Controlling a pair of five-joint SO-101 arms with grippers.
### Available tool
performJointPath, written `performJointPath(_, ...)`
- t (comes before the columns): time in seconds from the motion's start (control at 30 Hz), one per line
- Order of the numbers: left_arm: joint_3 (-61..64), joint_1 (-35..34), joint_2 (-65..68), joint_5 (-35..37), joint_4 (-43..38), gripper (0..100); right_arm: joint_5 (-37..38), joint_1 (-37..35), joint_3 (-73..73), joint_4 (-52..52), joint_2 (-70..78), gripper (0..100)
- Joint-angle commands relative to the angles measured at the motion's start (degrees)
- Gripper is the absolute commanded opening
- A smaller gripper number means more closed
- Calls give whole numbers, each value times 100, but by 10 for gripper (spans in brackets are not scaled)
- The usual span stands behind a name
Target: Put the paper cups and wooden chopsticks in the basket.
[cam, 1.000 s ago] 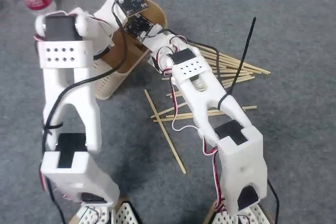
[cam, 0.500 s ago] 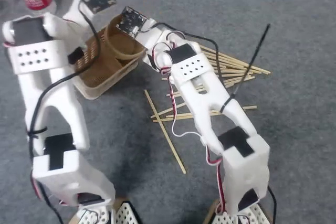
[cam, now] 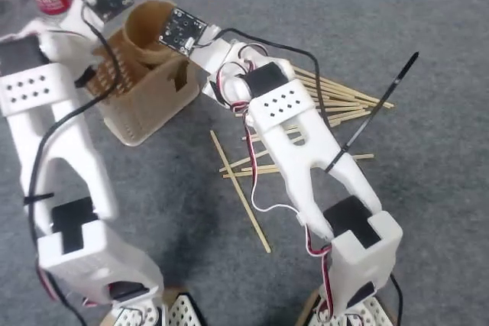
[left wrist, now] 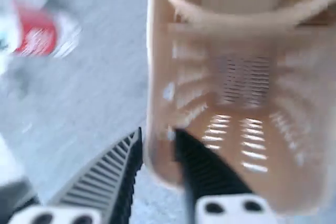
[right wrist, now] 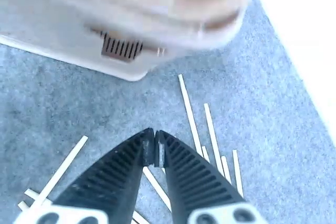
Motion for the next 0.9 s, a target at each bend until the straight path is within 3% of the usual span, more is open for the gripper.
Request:
performJointPath(0.0, 321, -246, -255, -26, -369, 281, 26, 75, -281, 40, -13, 7)
performJointPath(0.3, 295, -211, -308, -70, -360, 285, 44, 101, -299, 901, -470, 7)
performJointPath(0.5, 101, -211, -273, -844, -35, 284, 35, 585, -299, 1754, -1297, 7)
performJointPath(0.6, 101, -246, -264, -721, -563, 284, 35, 971, -299, 2132, -1666, 7)
performJointPath(0.77, 101, -440, -316, 193, -2066, 288, 35, 1631, -299, 2545, -2167, 7)
performJointPath(0.87, -75, -448, -334, 360, -2277, 305, 62, 1824, -281, 2782, -2281, 7)
